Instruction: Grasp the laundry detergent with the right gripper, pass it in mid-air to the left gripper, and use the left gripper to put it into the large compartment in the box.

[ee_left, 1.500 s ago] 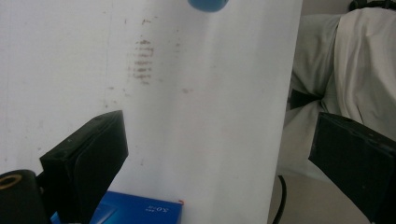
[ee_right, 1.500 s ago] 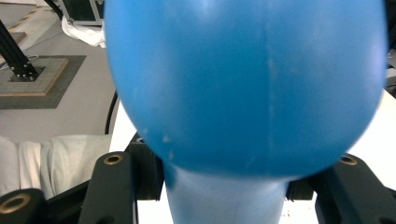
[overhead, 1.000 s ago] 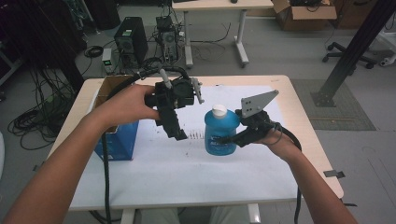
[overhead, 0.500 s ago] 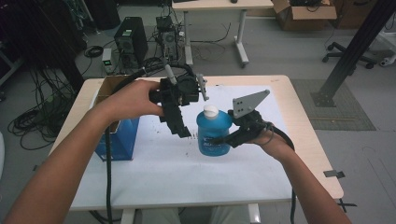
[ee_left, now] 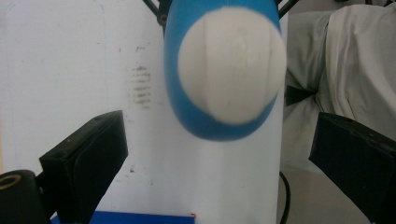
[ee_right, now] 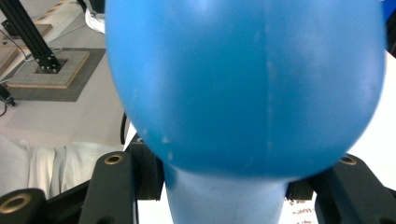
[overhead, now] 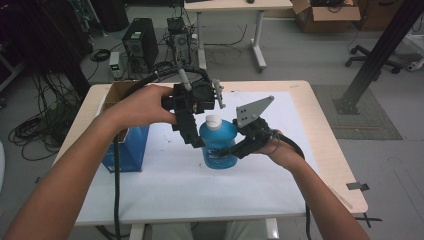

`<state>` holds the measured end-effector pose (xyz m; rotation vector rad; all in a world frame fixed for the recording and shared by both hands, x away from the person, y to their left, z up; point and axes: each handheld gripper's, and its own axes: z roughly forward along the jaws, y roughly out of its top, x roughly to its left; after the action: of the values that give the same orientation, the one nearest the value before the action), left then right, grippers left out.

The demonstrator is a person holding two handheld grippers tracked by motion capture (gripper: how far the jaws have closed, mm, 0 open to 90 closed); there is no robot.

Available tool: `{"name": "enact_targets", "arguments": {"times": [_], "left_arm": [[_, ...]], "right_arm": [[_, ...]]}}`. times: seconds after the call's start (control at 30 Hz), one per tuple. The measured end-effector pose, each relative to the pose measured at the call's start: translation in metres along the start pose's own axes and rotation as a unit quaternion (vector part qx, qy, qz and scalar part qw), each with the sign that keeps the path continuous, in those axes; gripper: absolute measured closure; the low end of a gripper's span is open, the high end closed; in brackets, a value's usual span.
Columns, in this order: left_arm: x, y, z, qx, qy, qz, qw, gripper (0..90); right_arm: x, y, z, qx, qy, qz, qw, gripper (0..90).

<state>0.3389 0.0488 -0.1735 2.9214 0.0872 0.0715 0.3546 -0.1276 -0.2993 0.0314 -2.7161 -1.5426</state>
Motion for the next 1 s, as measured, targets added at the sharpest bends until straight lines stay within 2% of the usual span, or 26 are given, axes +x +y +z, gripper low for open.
{"name": "enact_targets", "arguments": {"times": [0.17,0.43,1.0], "left_arm": [[-0.001,0.002,0.001,0.003,0.001,0.007,1.0000,4.5],[0.000,0.005,0.004,0.004,-0.001,0.006,1.0000,4.4],[0.002,0.016,0.012,0.013,0.002,0.014,0.9998,4.4]], "right_arm": [[-0.003,0.002,0.009,0.000,0.009,0.000,1.0000,44.0],[-0.004,0.006,0.017,0.000,0.022,-0.003,0.9997,44.0],[-0.005,0.008,0.019,-0.002,0.025,-0.003,0.9997,44.0]]}}
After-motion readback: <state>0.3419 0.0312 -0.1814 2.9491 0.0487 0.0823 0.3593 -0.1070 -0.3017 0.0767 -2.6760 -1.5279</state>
